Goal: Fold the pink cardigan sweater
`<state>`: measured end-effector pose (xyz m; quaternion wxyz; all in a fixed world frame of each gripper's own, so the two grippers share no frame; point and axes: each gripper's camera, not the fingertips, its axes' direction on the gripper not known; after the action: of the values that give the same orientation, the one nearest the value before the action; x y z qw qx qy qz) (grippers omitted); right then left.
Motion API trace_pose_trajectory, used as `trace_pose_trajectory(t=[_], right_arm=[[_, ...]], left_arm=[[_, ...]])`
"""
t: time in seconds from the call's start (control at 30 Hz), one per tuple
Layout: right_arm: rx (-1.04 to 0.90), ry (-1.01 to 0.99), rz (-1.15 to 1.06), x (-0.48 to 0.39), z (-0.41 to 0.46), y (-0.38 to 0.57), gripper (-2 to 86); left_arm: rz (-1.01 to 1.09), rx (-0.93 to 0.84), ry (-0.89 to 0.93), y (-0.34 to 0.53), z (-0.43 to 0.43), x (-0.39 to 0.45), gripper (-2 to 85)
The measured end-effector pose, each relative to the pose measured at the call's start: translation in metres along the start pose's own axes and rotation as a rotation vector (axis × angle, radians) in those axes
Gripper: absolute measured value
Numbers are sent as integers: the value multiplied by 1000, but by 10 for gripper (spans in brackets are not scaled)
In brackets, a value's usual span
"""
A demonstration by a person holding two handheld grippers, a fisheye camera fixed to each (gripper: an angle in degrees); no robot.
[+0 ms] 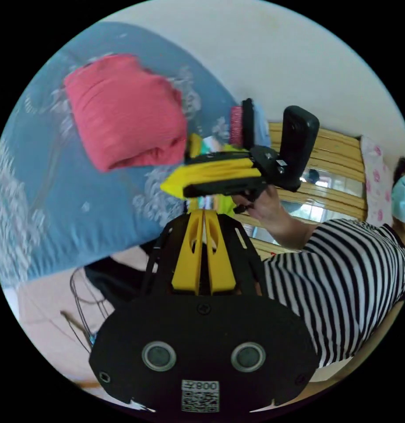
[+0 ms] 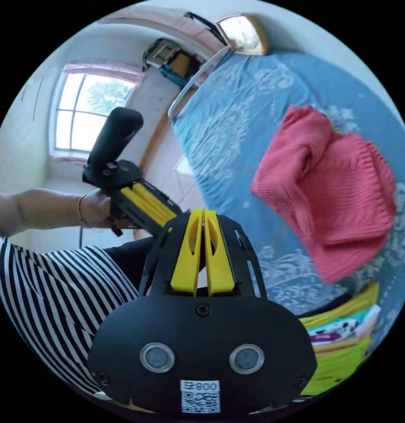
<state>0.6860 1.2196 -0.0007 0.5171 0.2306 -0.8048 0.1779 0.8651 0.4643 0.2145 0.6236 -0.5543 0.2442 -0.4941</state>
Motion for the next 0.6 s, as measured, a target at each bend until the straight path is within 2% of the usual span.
trace_pose_trajectory(t=[0.1,0.23,0.4,0.6], right_arm=[[16,-69,30,-2,16,-15,-1],[72,1,215,42,-4,-30,6],[244,246,442,108,-63,-69,43],[231,354,550,146,-59,-140,68]], left_arm=[[-148,36,-10,45,-27,-31,3],[-231,178,39,72,-65,-57,8],[-112,294,36,50,-110,-59,25],[4,324,-89,13,-146,-54,56]])
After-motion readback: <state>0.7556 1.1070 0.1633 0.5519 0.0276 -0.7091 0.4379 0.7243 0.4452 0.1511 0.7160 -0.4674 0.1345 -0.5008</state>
